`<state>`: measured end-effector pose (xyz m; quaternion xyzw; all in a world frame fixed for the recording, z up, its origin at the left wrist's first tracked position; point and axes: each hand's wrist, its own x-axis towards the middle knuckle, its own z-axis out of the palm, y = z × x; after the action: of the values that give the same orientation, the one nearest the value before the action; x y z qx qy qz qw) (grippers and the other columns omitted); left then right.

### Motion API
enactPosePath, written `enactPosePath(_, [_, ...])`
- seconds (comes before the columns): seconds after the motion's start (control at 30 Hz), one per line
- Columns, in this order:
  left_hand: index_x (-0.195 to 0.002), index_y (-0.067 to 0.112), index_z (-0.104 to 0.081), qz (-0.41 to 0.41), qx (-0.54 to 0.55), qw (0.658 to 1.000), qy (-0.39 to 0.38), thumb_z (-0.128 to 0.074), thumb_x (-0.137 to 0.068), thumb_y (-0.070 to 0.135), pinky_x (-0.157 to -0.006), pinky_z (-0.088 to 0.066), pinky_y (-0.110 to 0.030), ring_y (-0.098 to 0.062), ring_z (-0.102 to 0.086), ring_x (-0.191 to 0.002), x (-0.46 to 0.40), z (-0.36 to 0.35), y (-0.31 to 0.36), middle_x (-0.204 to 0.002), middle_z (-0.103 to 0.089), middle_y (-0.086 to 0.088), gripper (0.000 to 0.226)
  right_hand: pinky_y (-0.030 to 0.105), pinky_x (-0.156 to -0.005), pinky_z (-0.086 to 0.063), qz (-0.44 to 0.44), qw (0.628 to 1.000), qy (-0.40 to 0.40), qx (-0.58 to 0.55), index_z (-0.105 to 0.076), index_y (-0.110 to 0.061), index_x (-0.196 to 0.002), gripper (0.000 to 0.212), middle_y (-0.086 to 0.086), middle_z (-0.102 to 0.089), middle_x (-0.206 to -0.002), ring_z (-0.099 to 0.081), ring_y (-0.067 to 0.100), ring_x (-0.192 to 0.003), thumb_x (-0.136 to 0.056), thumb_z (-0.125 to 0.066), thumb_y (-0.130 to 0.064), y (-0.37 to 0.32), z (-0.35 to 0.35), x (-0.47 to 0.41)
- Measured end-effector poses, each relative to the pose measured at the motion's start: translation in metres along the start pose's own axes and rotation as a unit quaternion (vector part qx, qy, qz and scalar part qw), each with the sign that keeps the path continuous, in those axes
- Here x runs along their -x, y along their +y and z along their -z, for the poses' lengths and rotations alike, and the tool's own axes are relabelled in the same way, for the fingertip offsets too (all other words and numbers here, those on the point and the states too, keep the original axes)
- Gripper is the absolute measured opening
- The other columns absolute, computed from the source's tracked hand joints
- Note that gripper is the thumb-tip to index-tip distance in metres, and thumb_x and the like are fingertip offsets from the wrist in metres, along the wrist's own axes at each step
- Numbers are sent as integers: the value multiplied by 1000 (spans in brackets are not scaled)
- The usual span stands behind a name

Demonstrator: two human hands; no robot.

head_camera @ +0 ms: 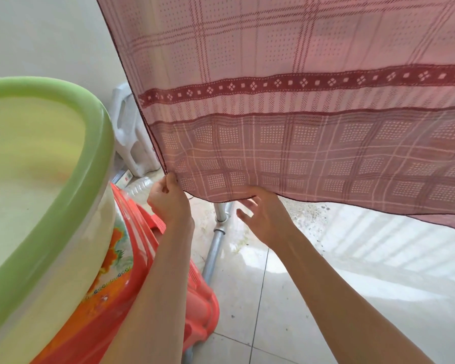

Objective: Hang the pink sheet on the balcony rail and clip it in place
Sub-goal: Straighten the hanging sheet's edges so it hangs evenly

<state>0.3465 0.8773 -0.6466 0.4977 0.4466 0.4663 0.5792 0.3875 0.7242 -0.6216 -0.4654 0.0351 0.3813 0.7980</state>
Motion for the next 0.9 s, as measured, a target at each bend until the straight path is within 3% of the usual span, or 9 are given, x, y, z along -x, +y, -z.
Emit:
enactPosePath(0.07, [-86, -4, -65, 11, -2, 1000, 7, -56, -87, 17, -64, -43, -30, -10, -46, -60, -2, -6, -5, -61, -51, 4, 24, 32, -83, -44, 9, 998, 16, -61, -63, -28, -93, 15, -8, -61, -99, -56, 11, -98, -88, -58, -14, -4, 4, -2])
enactPosePath(0.17, [-72, 3, -62, 42, 69, 995, -50, -54, -90, 11, -66, -50, -29, -9, -48, -61, -1, -10, -5, -62, -54, 3, 22, 38, -97, -41, 44, 994, 8, -100, -60, -35, -105, 22, -16, -60, -111, -53, 8, -106, -89, -59, -20, -7, 11, -6])
enactPosePath(0.3, [-66, 11, -52, 99, 252, 952, -141, -44, -97, 10, -53, -41, -18, -4, -45, -50, 6, -12, -7, -49, -50, 9, 32, 38, -95, -43, 71, 989, -21, -129, -59, -31, -118, 29, -10, -61, -126, -52, 10, -120, -91, -56, -22, -10, 17, -11])
enactPosePath(0.43, [-59, 14, -59, 123, 305, 930, -162, -44, -93, -2, -51, -39, -16, -3, -46, -49, 0, -14, -11, -51, -53, 8, 40, 36, -88, -47, 61, 990, -15, -127, -63, -25, -108, 22, -9, -68, -108, -58, 13, -113, -88, -59, -16, -10, 16, -15])
enactPosePath(0.57, [-47, 14, -64, 108, 287, 937, -167, -41, -91, -11, -50, -36, -13, -1, -42, -46, 1, -12, -14, -48, -51, 11, 56, 35, -85, -48, 53, 996, 12, -69, -64, -21, -98, 15, -10, -68, -88, -61, 14, -95, -87, -62, -11, -1, 14, -20])
enactPosePath(0.63, [-53, 15, -61, 116, 253, 949, -148, -44, -91, -10, -53, -36, -14, -2, -39, -47, 6, -7, -21, -48, -48, 11, 48, 32, -80, -48, 55, 997, 0, -57, -65, -21, -91, 12, -9, -68, -84, -62, 14, -90, -88, -60, -10, 0, 14, -21])
enactPosePath(0.73, [-70, 9, -58, 140, 225, 958, -111, -43, -90, -12, -60, -44, -13, 1, -50, -54, 12, -3, -26, -51, -57, 12, 32, 27, -73, -52, 67, 996, -26, -61, -66, -19, -90, 14, -5, -69, -86, -66, 14, -84, -89, -58, -6, 1, 8, -21])
enactPosePath(0.9, [-71, 9, -57, 148, 248, 954, -86, -44, -83, -18, -64, -51, -18, -6, -58, -65, 31, 2, -12, -56, -63, 9, 32, 27, -77, -55, 69, 993, -14, -90, -65, -10, -91, 10, 0, -69, -83, -66, 16, -81, -89, -58, -4, 2, 0, -19])
